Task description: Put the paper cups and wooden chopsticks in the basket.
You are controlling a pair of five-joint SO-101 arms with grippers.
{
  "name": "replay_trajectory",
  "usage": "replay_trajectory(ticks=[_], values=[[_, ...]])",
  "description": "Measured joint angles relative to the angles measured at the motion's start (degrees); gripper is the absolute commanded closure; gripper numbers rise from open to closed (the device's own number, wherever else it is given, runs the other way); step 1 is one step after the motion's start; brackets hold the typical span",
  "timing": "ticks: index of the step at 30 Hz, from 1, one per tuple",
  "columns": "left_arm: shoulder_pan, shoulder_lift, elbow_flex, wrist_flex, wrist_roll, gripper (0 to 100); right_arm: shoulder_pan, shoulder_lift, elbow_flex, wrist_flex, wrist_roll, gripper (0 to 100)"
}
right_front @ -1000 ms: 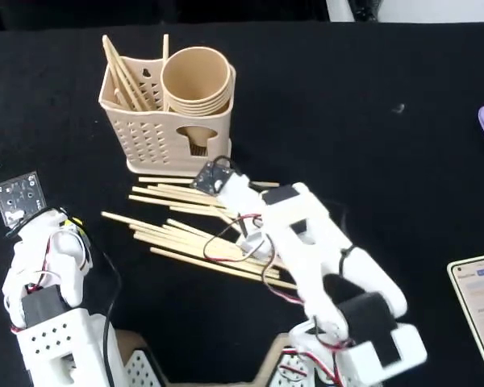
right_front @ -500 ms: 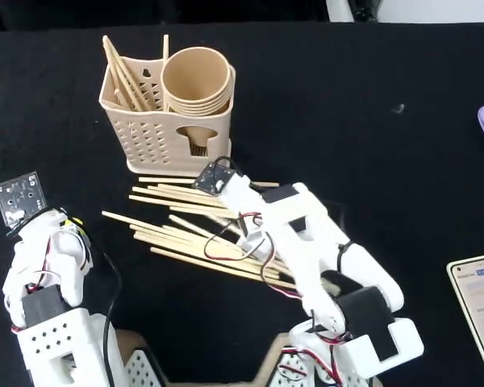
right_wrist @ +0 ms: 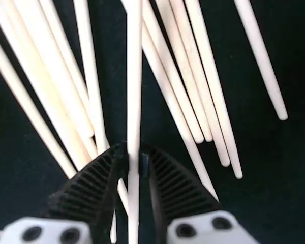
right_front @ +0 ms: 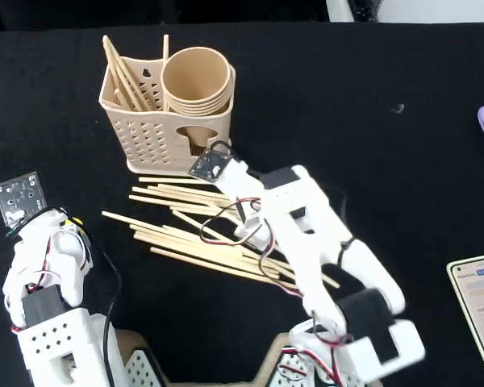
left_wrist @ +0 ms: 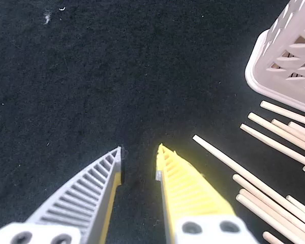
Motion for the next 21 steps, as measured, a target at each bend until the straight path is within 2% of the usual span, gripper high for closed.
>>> replay_trajectory(ticks=[6,11,21], values=[[0.00,0.00,0.00,0.00,0.00,88,-3.87,-10.64,9.76,-2.29,0.00,97.0],[0.00,0.00,0.00,0.00,0.00,88,-4.84,-13.89,16.18,-6.59,-1.23,83.4],[0.00,0.00,0.00,0.00,0.00,88,-4.92,-10.11,16.53,-7.30,-2.46,85.8]])
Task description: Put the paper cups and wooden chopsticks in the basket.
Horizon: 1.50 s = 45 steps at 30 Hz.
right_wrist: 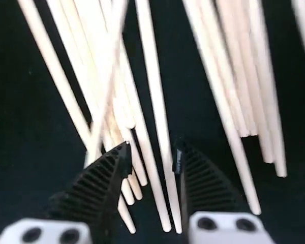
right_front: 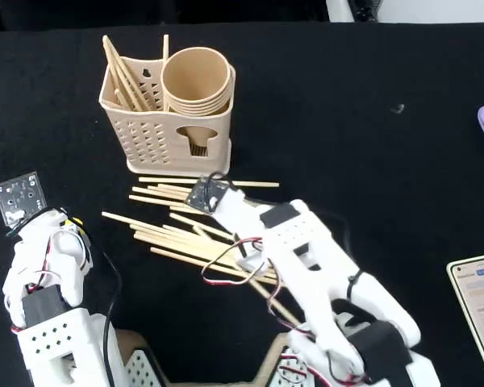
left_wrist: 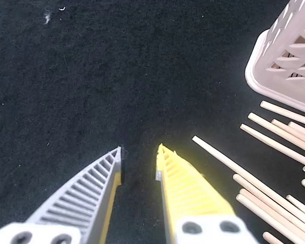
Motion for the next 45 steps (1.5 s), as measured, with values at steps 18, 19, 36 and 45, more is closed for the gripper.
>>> replay_trajectory(ticks=[18,19,36,45], values=[[0.00,0.00,0.00,0.00,0.00,88,0.00,5.01,0.00,-5.01,0.00,98.8],[0.00,0.00,0.00,0.00,0.00,88,0.26,5.01,0.00,-5.01,0.00,98.8],[0.00,0.00,0.00,0.00,0.00,88,4.92,-6.77,-8.97,11.96,3.34,98.8],[0.00,0.00,0.00,0.00,0.00,88,-3.25,-27.34,-11.08,20.48,-0.70,98.8]])
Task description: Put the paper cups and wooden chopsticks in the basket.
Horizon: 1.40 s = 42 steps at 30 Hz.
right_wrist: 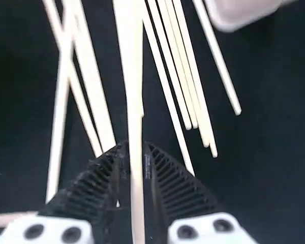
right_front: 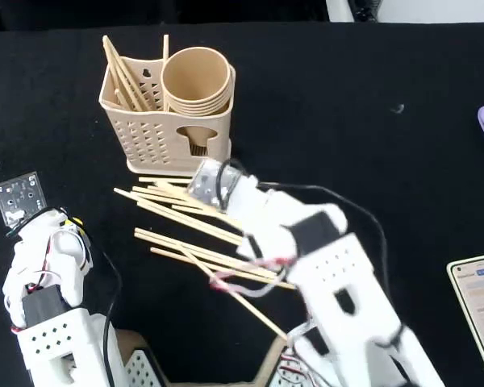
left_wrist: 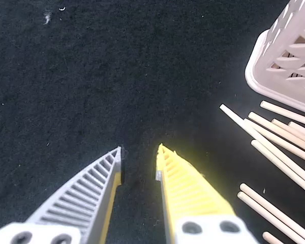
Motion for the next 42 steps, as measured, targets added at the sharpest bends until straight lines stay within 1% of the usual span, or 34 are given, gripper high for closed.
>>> replay_trajectory(ticks=[3,5,9,12,14,16,20,22,24,25,27,29,33,38,42], values=[[0.00,0.00,0.00,0.00,0.00,88,-8.18,-6.24,-4.84,4.48,-4.48,98.8],[0.00,0.00,0.00,0.00,0.00,88,-12.22,-9.58,-8.88,5.89,-6.33,98.8],[0.00,0.00,0.00,0.00,0.00,88,-13.71,-12.48,-16.53,3.69,-7.56,98.8],[0.00,0.00,0.00,0.00,0.00,88,-14.24,-12.84,-17.67,-3.78,-9.14,98.8],[0.00,0.00,0.00,0.00,0.00,88,-14.24,-12.84,-17.41,-11.60,-11.69,98.7],[0.00,0.00,0.00,0.00,0.00,88,-14.24,-12.92,-15.03,-21.80,-15.12,98.7],[0.00,0.00,0.00,0.00,0.00,88,-14.24,-10.81,-5.10,-48.00,-19.69,98.8],[0.00,0.00,0.00,0.00,0.00,88,-14.24,-6.86,-0.26,-62.51,-20.04,98.8],[0.00,0.00,0.00,0.00,0.00,88,-14.33,-0.97,1.05,-75.69,-20.31,98.8],[0.00,0.00,0.00,0.00,0.00,88,-14.33,2.11,0.97,-81.05,-20.40,98.8],[0.00,0.00,0.09,0.00,0.00,88,-13.36,9.67,-1.23,-88.18,-20.31,98.8],[0.00,0.00,0.44,0.00,0.00,88,-11.25,18.02,-5.98,-90.90,-20.66,98.8],[0.00,0.00,0.44,0.00,0.00,88,-8.70,34.29,-19.08,-90.81,-21.89,98.8],[0.00,0.00,0.44,-0.79,0.00,88,-7.56,48.88,-34.55,-85.54,-25.93,98.8],[0.00,0.00,0.44,-0.88,0.00,88,-5.19,53.36,-41.76,-79.56,-31.82,98.7]])
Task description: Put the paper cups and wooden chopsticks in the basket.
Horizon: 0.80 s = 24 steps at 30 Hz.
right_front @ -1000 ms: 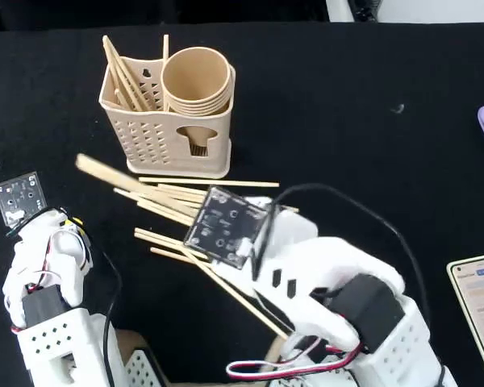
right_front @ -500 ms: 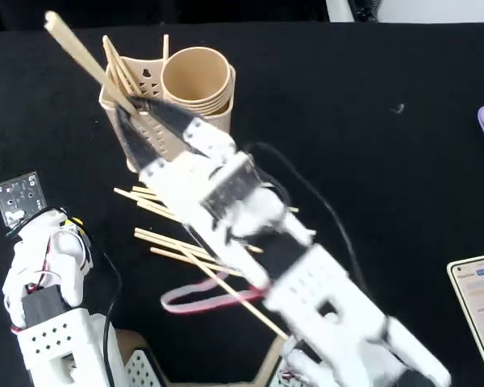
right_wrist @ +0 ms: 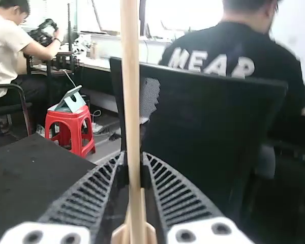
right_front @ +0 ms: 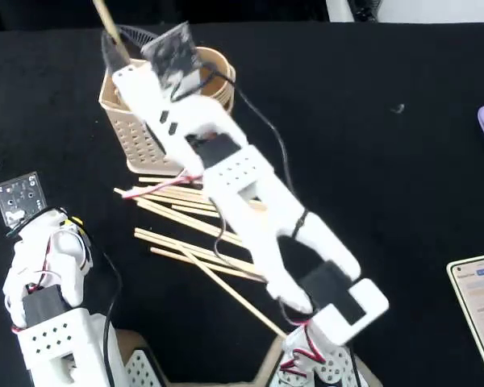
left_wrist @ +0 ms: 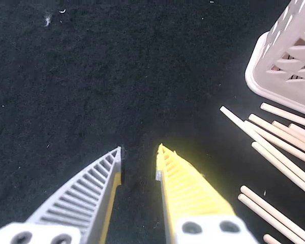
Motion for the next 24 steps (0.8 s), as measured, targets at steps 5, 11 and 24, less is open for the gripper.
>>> replay_trajectory(ticks=[5,11,24], values=[[0.00,0.00,0.00,0.00,0.00,88,1.23,0.70,-2.11,4.13,-1.32,98.6],[0.00,0.00,0.00,0.00,0.00,88,1.23,0.70,-2.11,8.79,-1.41,86.9],[0.00,0.00,0.00,0.00,0.00,88,0.62,-0.26,-5.98,22.24,-1.49,84.3]])
